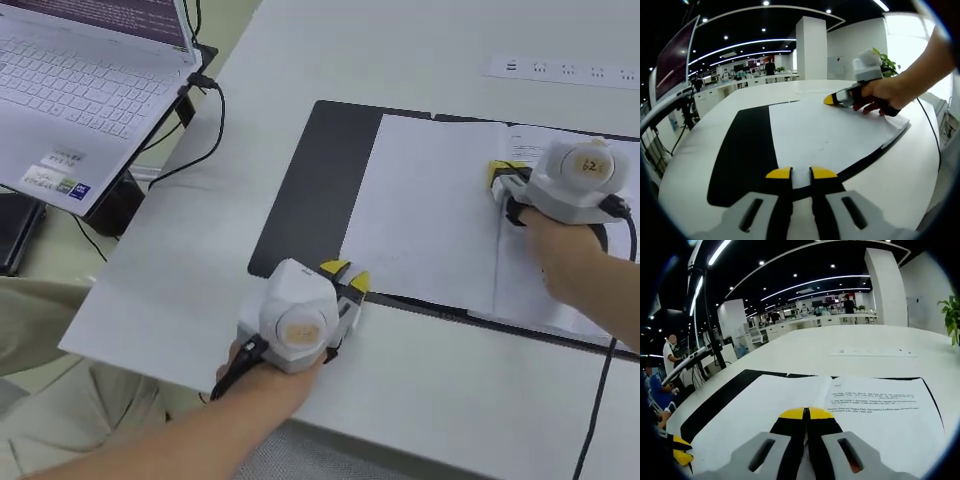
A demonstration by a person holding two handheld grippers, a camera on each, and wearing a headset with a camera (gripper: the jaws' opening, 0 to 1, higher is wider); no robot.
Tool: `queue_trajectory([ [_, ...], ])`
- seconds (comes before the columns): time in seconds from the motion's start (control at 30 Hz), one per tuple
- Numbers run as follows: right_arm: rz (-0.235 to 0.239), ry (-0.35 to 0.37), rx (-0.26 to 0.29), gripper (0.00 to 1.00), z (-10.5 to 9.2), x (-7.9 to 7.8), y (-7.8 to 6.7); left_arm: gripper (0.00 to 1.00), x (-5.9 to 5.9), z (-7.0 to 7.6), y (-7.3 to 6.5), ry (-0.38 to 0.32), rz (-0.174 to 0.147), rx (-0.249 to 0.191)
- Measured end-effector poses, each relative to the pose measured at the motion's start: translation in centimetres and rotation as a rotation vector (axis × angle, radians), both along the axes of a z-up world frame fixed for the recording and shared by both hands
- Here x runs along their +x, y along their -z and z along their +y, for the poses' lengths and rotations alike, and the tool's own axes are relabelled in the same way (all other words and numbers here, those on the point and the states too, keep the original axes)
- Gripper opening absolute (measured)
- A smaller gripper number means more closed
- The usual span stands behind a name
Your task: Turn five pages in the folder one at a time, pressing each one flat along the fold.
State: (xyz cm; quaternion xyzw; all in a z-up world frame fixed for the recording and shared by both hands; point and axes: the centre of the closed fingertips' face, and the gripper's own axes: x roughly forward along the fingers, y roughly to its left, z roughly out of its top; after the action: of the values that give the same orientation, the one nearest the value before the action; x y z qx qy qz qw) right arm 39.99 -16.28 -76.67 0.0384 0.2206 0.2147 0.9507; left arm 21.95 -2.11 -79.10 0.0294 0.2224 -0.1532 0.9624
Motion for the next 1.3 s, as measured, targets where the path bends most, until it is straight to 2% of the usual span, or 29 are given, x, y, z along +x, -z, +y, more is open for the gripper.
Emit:
queue_trajectory([
  [0.33,-0.014,0.01,-0.031,0.0,0.0,3.1,0.3,0.12,0.0,0.0,-0.1,0.001,-0.002,0.002],
  [0.57,-0.018,0.021,-0.063,0.0,-0.5,6.8,1.3,0.12,0.0,0.0,-0.1,0.001,-0.004,-0.001],
  [0.6,-0.018,0.024,-0.064,0.0,-0.6,7.1,1.3,0.12,0.0,0.0,-0.1,0.0,-0.005,-0.001],
  [0.67,0.004,0.057,-0.025,0.0,-0.8,7.7,1.4,0.12,0.1,0.0,-0.1,-0.002,-0.007,-0.004],
  [0.7,-0.004,0.053,-0.033,0.0,-0.8,7.8,1.3,0.12,0.1,0.0,0.0,-0.002,-0.008,-0.005],
  [0.97,-0.004,0.048,-0.039,0.0,-0.8,8.4,1.7,0.12,0.1,0.0,-0.1,-0.004,-0.005,-0.007],
  [1.2,0.009,0.042,-0.023,0.0,-0.8,7.1,1.5,0.12,0.1,0.0,0.0,-0.002,-0.007,-0.005],
  [1.3,0.019,0.053,0.007,0.0,-1.0,6.3,1.6,0.12,0.1,0.0,0.0,-0.002,-0.007,-0.006],
])
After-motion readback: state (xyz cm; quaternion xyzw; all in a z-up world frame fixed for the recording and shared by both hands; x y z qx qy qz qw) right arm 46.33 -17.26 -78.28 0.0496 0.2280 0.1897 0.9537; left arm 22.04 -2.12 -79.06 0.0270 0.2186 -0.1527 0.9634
